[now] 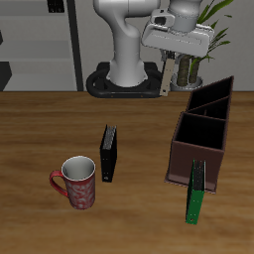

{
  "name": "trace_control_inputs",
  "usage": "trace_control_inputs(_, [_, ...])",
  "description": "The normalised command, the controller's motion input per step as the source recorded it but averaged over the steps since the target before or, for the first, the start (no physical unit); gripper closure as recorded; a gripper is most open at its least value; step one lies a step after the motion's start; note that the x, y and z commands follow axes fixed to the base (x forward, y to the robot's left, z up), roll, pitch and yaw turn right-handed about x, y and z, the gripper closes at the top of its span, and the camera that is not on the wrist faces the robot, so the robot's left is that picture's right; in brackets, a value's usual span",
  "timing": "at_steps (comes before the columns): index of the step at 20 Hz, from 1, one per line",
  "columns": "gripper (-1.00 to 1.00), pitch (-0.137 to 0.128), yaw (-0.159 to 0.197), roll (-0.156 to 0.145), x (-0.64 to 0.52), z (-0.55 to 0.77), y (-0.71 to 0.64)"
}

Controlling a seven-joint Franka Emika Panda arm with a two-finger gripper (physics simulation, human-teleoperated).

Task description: Place the yellow book into the left desk caddy's back compartment

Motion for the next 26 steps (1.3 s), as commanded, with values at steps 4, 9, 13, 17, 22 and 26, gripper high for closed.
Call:
trace_control_inputs(4, [1.00, 0.002, -0.070, 0.015, 0.14, 0.14, 0.32])
trace_control_inputs(9, [1.00, -0.020, -0.019, 0.046, 0.12, 0.14, 0.29])
trace_control_inputs(13, [1.00, 0.002, -0.040, 0.048, 0.18, 0.15, 0.30])
trace_control_inputs(17, [1.00, 0.012, -0.016, 0.021, 0.25, 0.08, 0.26])
trace_control_inputs(22, [1.00, 0.007, -0.005, 0.043, 0.27, 0.04, 0.27])
trace_control_inputs(26, [1.00, 0.017, -0.019, 0.007, 0.26, -0.01, 0.18])
